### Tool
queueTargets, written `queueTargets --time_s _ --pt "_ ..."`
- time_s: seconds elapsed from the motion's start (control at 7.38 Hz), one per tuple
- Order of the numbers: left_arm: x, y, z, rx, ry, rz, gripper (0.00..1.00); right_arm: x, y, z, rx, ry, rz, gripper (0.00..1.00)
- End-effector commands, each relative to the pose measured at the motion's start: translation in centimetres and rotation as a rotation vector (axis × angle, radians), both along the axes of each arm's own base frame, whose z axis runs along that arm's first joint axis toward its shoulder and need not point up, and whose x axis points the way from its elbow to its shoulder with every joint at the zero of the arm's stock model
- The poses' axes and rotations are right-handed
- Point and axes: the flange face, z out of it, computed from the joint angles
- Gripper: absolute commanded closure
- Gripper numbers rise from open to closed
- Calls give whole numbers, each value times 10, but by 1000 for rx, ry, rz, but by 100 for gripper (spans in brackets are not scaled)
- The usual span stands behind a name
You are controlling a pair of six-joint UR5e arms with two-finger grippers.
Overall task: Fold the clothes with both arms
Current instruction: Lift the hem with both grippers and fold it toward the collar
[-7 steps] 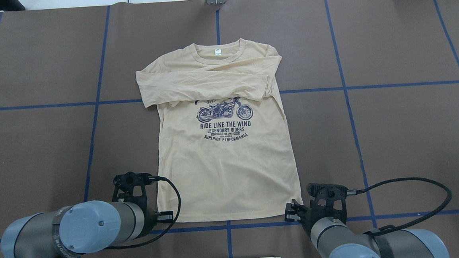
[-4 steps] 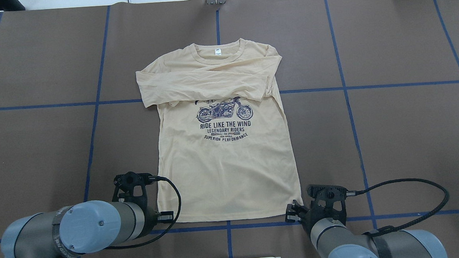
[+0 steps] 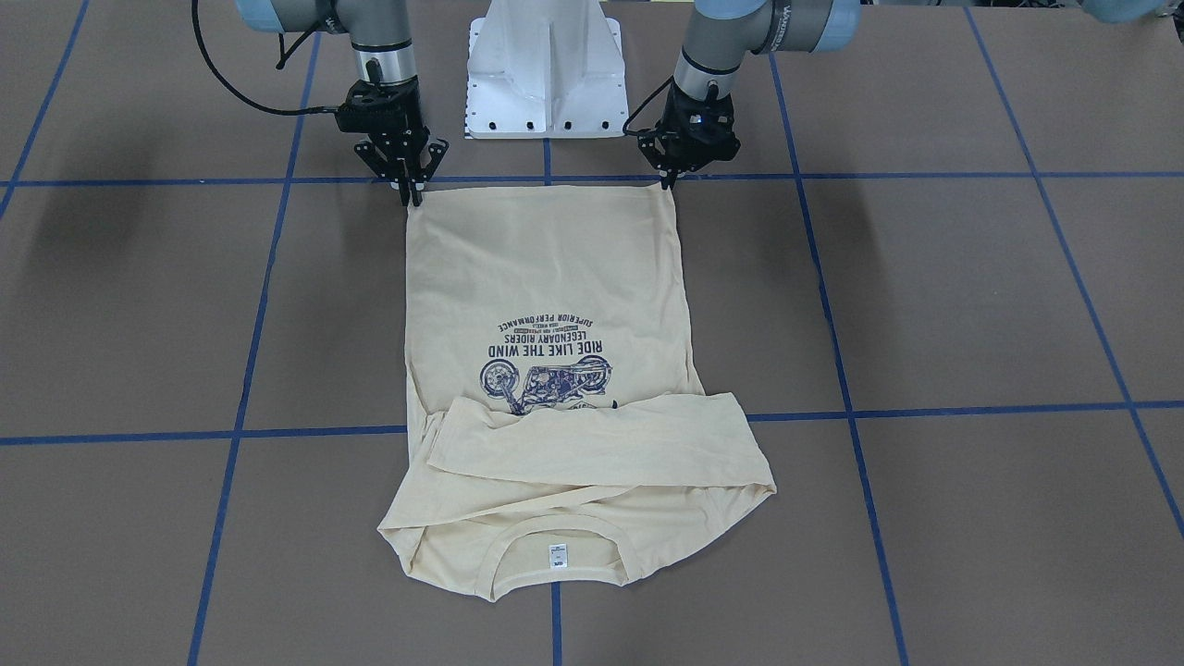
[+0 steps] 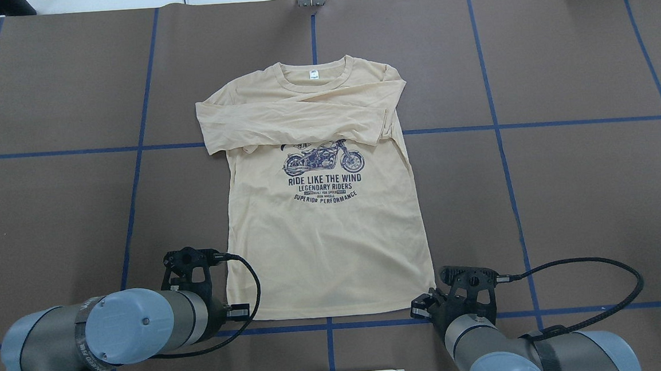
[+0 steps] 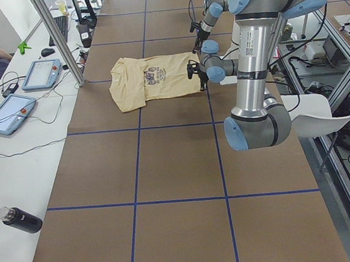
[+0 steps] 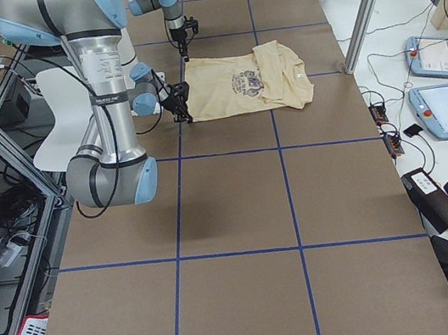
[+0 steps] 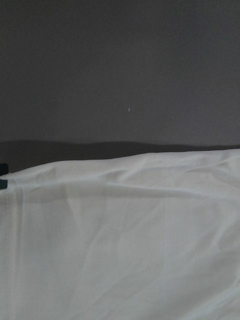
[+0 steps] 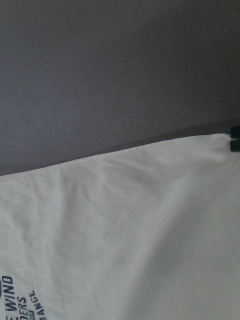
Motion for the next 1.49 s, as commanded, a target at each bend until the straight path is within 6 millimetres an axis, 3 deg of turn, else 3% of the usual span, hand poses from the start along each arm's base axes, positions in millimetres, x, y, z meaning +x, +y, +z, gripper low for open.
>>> queueTargets --time_s 0.0,0.14,0.27,0.41,0.54,0.68,0.95,1.08,1.22,1.35 --pt "0 0 -1 0 1 0 100 0 0 -1 0 -1 0 100" --pt "-2 1 -6 3 13 2 100 4 -2 -8 0 -18 5 100" --pt "-20 1 -25 12 44 0 100 24 -8 -37 -1 -79 12 100" --pt "-47 5 -47 14 63 34 100 59 -22 -64 -10 -102 31 100" --pt "-78 16 -75 9 60 72 100 100 -18 -101 -61 -133 -15 100" --pt "-118 28 -103 30 81 117 100 141 -6 -133 -116 -151 -81 100" --pt "-191 57 -146 -3 133 192 100 200 48 -173 -169 -170 -271 100" --pt "-196 63 -150 -1 142 210 100 206 49 -178 -169 -176 -276 100" --pt "-183 61 -146 -4 121 208 100 205 37 -172 -164 -151 -233 100" --pt "-162 50 -139 -8 84 186 100 185 16 -155 -157 -86 -177 100"
